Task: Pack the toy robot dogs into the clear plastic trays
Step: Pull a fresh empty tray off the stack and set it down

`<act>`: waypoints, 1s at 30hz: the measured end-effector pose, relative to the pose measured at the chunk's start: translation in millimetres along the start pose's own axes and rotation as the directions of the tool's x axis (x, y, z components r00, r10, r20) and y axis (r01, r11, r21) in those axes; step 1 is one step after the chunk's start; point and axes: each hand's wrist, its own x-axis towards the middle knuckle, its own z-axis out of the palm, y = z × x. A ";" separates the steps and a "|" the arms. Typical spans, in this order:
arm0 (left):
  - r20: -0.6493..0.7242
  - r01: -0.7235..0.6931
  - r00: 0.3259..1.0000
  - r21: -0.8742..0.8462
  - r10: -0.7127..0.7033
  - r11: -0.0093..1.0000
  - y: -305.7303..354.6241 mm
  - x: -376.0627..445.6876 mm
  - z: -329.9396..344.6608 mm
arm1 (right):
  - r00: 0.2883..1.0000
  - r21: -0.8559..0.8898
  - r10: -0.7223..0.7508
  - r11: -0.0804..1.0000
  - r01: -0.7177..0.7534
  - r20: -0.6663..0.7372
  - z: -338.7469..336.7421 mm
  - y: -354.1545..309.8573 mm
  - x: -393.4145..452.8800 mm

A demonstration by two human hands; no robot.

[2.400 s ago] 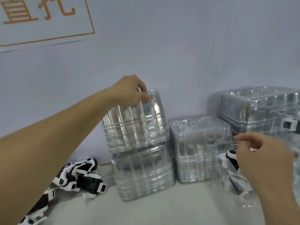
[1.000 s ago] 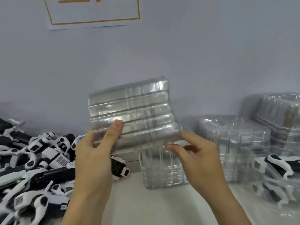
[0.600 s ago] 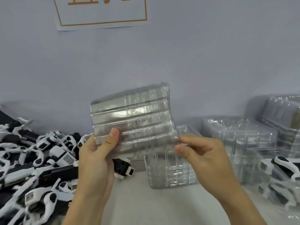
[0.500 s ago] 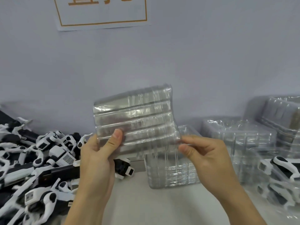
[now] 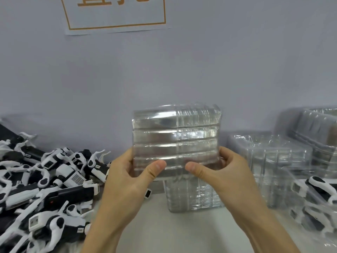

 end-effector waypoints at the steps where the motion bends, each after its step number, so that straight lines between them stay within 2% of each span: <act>1: 0.002 -0.004 1.000 0.001 0.004 1.000 0.4 0.1 0.5 | 1.000 0.026 -0.012 1.000 0.013 -0.022 3.3 2.5 -0.6; 7: -0.084 0.005 0.996 -0.057 -0.010 0.998 -3.7 -0.9 3.4 | 0.994 0.099 -0.020 0.995 0.031 -0.109 16.7 11.1 -1.7; 14: -0.095 0.016 0.995 -0.049 -0.021 0.999 2.9 -0.1 5.8 | 0.991 0.119 -0.044 0.991 0.058 -0.123 10.1 14.1 0.1; 18: -0.186 0.051 0.981 -0.068 -0.063 0.996 5.1 -0.3 -7.4 | 0.991 0.136 -0.045 0.989 0.063 -0.129 2.9 19.9 3.0; 23: -0.275 0.055 0.954 -0.237 -0.122 0.970 1.2 0.5 -24.2 | 0.991 0.206 -0.022 0.977 0.048 -0.129 -7.2 28.5 6.8; 27: -0.344 -0.010 0.929 -0.388 -0.135 0.922 -3.7 4.3 -21.6 | 0.985 0.267 -0.008 0.962 0.054 -0.170 -11.2 28.7 10.0; 30: -0.399 -0.071 0.904 -0.497 -0.155 0.865 2.0 6.0 -31.3 | 0.977 0.527 0.072 0.849 0.047 -0.203 -18.3 25.6 18.4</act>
